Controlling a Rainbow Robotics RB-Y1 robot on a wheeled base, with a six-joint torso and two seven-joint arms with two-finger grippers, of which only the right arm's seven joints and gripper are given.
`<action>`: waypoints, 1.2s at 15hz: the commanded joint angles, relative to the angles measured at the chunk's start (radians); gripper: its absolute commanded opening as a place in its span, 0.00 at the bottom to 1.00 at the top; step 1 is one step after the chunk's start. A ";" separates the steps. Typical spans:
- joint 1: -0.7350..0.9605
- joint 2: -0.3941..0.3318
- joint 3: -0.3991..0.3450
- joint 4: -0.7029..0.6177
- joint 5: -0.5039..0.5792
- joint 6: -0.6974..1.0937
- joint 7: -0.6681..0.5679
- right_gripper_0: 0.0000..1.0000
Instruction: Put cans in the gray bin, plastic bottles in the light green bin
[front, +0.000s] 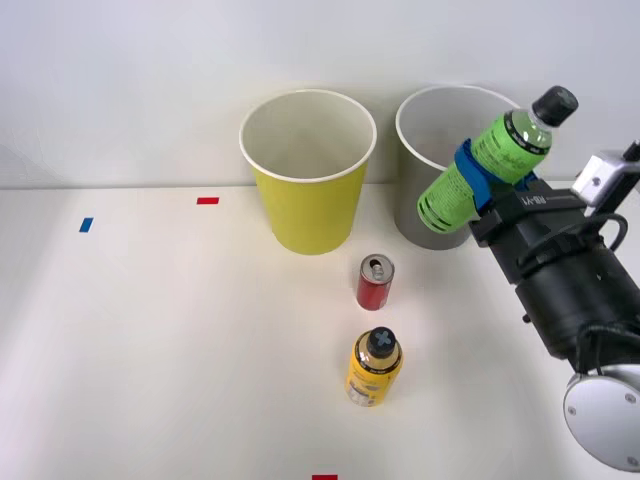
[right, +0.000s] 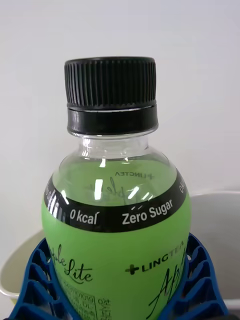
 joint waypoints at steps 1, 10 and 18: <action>-0.169 0.001 -0.004 0.001 0.001 0.159 -0.006 0.00; -0.605 0.036 0.066 0.378 -0.042 0.190 -0.011 0.00; -0.931 0.043 0.261 0.875 -0.040 -0.017 -0.015 0.00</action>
